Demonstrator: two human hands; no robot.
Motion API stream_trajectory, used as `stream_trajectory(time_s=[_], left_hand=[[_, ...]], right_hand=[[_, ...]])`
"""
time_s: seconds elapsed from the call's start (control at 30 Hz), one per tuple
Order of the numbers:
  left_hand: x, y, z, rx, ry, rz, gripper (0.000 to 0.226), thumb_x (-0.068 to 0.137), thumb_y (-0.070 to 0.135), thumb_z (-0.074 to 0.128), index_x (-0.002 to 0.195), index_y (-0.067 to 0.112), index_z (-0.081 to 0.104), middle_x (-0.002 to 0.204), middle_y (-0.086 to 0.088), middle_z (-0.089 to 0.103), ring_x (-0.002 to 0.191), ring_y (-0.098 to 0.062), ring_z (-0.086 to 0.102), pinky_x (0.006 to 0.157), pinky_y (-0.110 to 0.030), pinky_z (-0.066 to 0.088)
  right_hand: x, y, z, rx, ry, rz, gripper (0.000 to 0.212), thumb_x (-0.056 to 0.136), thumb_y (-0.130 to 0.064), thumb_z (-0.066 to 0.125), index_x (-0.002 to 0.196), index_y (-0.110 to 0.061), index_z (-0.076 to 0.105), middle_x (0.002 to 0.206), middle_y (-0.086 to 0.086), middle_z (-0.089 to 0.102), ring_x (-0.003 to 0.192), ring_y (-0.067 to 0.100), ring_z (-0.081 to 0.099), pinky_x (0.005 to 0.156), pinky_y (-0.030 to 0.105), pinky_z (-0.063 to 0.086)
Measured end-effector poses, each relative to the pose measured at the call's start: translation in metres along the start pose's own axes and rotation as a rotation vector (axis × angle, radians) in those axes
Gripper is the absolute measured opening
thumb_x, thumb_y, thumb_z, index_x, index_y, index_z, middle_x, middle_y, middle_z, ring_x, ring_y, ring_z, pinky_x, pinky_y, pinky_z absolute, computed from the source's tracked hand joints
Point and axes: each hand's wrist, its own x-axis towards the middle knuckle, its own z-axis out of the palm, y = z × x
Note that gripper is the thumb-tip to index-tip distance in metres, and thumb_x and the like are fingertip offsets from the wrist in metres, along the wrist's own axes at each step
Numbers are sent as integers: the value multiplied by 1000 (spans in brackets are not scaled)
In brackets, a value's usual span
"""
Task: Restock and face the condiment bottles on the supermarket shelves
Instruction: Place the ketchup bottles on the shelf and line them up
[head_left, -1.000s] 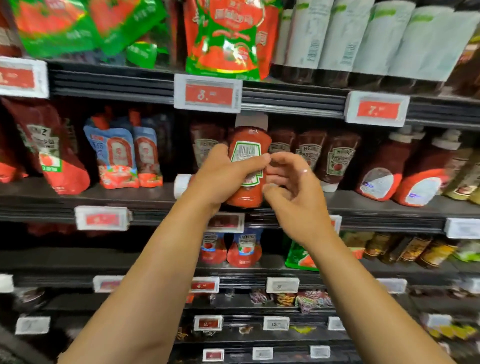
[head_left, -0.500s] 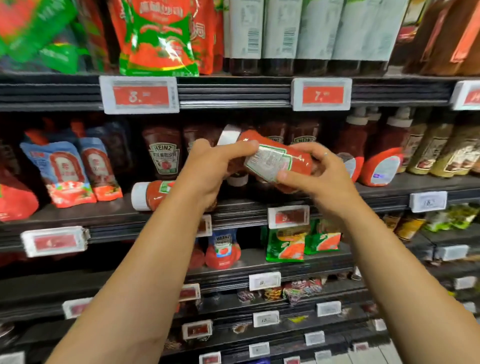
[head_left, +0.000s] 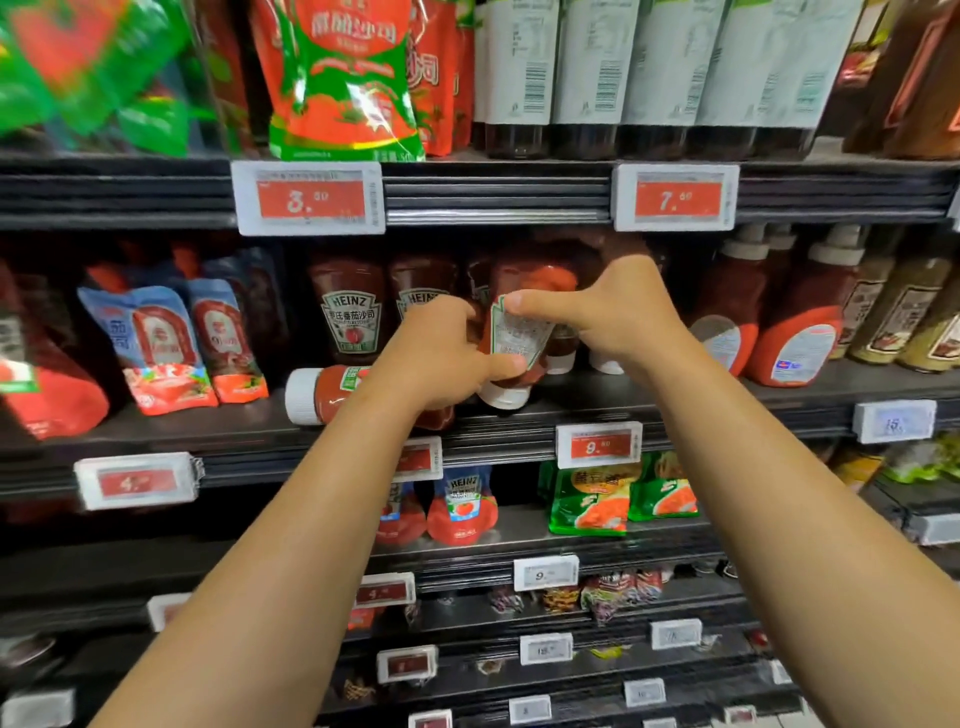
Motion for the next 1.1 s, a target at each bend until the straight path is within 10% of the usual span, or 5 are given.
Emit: stream_trajectory(time_s=[0.23,0.5,0.67,0.93,1.1], left_hand=[[1,-1,6,41,68,-60,45,70,52,88,85,17,64,76,2,68,68,-11,64,52,-28,44],[-7,10,18,57,315,-18,60,60,59,86,78,18,47,80,3,53,70,-11,52,48,-24,31],[-6,22,28,73,390,-2,68,63,58,87,100,14,52,84,3,40,80,-21,49,51,-22,30],[-2,17,15,-83,190,6,39,67,40,86,67,19,52,57,7,56,54,-4,54,36,-12,32],[3,15,-5,-89,40,13,34,59,45,87,78,22,71,71,7,67,67,-9,62,57,-27,43]], right_hand=[[11,-4,11,-303,-84,-43,54,67,-56,89,113,-44,61,69,-23,48,56,-15,52,47,3,35],[6,-4,12,-300,-120,-118,59,80,-52,81,133,-42,58,126,-11,63,110,6,59,79,10,43],[3,-3,3,-346,-110,-130,45,90,-44,71,133,-40,62,104,-16,64,92,-7,60,70,1,38],[-1,-3,-6,-297,-150,-150,47,87,-52,75,129,-37,61,114,-17,66,99,-3,63,78,10,45],[-8,13,-15,-60,-318,-140,61,87,-4,76,140,-23,53,122,-7,69,107,4,69,89,19,53]])
